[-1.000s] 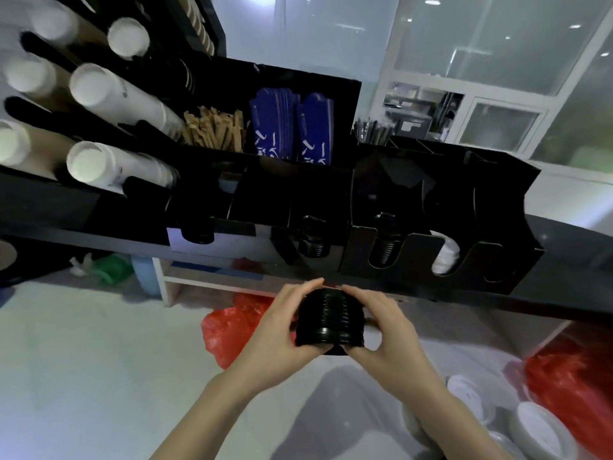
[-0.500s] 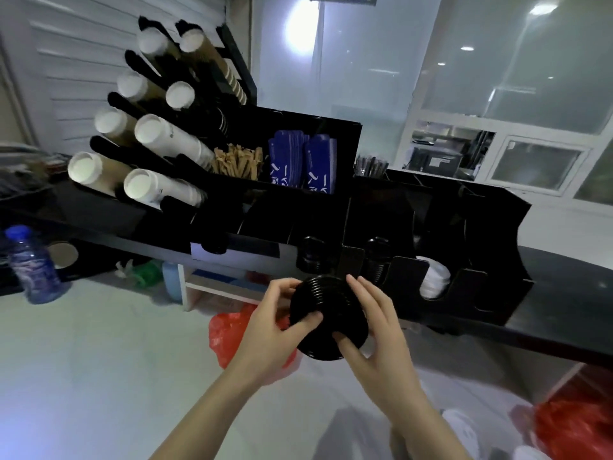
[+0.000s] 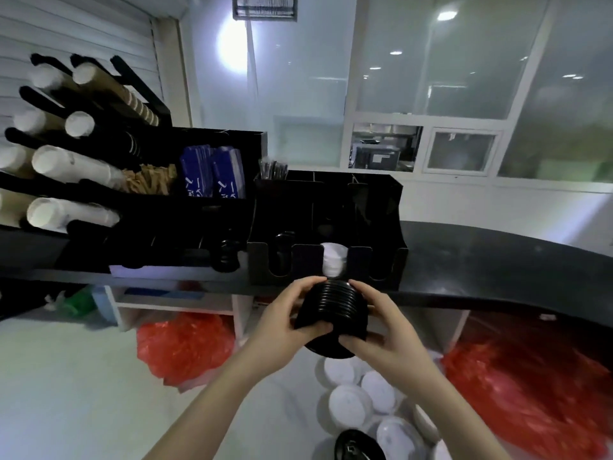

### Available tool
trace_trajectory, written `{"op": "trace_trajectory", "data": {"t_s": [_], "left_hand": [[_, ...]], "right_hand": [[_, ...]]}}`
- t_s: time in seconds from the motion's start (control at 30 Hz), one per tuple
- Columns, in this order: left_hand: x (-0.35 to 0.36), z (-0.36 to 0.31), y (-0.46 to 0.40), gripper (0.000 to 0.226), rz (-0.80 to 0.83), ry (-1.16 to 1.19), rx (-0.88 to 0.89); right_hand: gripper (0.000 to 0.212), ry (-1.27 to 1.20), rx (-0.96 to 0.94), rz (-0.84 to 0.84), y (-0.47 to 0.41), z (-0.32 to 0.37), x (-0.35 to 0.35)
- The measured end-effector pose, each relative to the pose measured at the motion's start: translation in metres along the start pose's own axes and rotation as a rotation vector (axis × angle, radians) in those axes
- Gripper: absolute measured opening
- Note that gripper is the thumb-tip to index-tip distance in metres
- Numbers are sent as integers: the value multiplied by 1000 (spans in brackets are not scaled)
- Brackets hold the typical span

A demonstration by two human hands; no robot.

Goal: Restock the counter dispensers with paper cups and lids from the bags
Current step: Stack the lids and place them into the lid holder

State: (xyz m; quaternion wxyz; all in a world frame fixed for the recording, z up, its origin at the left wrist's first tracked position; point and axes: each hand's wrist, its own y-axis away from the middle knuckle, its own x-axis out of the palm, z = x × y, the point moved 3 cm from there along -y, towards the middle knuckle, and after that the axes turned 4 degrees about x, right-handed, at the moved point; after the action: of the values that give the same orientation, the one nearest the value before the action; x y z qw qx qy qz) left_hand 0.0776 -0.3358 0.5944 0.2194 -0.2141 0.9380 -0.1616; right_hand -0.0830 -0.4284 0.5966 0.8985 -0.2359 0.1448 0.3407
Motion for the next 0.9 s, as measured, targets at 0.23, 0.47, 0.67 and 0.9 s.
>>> {"op": "trace_trajectory", "data": {"t_s": [0.23, 0.47, 0.67, 0.9], "left_hand": [[2, -4, -7, 70, 89, 5, -12], [-50, 9, 4, 49, -47, 46, -36], [-128, 38, 18, 40, -157, 106, -4], [-243, 94, 16, 38, -222, 89, 7]], "right_hand": [[71, -18, -14, 72, -4, 2, -23], [85, -84, -28, 157, -21, 13, 22], [77, -155, -55, 224, -60, 44, 102], [78, -155, -40, 215, -112, 80, 219]]}}
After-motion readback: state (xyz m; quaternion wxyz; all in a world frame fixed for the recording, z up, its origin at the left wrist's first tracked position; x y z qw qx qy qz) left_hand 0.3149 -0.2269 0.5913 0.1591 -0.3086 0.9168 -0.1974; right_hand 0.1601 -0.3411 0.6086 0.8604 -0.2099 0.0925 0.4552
